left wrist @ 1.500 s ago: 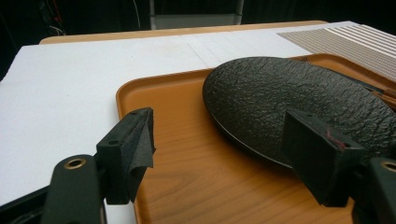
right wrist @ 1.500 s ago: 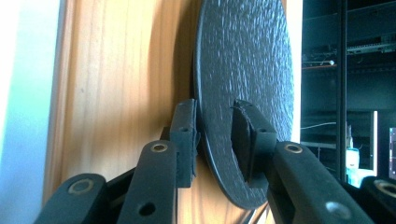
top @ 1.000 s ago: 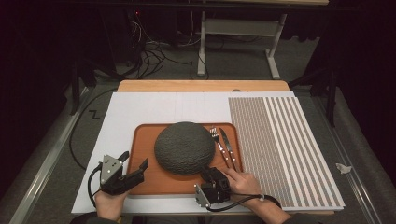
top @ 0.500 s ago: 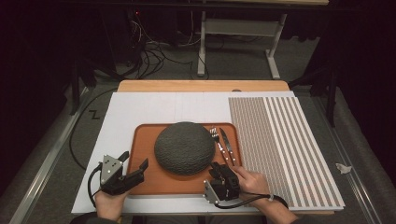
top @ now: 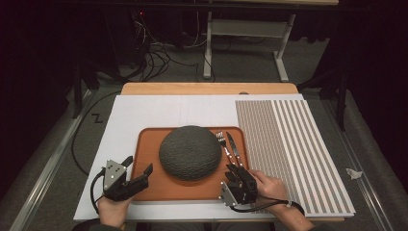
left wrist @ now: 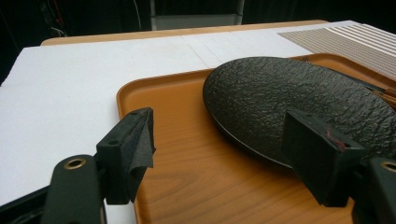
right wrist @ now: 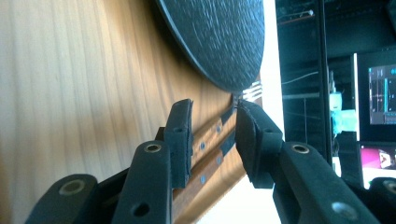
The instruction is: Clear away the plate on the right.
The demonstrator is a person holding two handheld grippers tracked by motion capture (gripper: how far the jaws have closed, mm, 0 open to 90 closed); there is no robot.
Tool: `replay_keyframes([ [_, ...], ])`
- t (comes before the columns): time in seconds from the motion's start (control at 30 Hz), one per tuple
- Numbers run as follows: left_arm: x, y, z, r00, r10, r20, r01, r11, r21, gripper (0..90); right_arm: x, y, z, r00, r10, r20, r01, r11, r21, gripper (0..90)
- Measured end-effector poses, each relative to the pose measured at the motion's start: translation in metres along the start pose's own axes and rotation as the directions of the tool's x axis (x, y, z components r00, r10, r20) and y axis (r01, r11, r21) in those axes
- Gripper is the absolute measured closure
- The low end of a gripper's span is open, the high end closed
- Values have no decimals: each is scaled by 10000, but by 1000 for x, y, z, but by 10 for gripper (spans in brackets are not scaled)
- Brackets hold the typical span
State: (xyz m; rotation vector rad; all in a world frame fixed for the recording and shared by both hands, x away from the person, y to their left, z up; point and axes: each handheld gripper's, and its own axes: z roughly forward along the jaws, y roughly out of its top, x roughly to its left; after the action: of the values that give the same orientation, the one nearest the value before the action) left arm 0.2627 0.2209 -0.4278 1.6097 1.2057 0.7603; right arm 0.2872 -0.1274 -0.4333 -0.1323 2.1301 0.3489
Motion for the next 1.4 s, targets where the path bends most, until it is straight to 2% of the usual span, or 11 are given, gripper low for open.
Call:
replay_keyframes([
  [0.77,0,0,0,10000,-4,-20,4,10000,7,263,-8,-34,-9,9966,758,338,-776,9953,583,645],
  [1.13,0,0,0,10000,1,-18,-1,10000,-6,263,-12,-52,-14,9902,1284,543,-1319,9890,666,621],
  [1.4,0,0,0,10000,3,-17,-3,10000,-22,263,-13,-65,-18,9823,1737,696,-1787,9812,732,601],
])
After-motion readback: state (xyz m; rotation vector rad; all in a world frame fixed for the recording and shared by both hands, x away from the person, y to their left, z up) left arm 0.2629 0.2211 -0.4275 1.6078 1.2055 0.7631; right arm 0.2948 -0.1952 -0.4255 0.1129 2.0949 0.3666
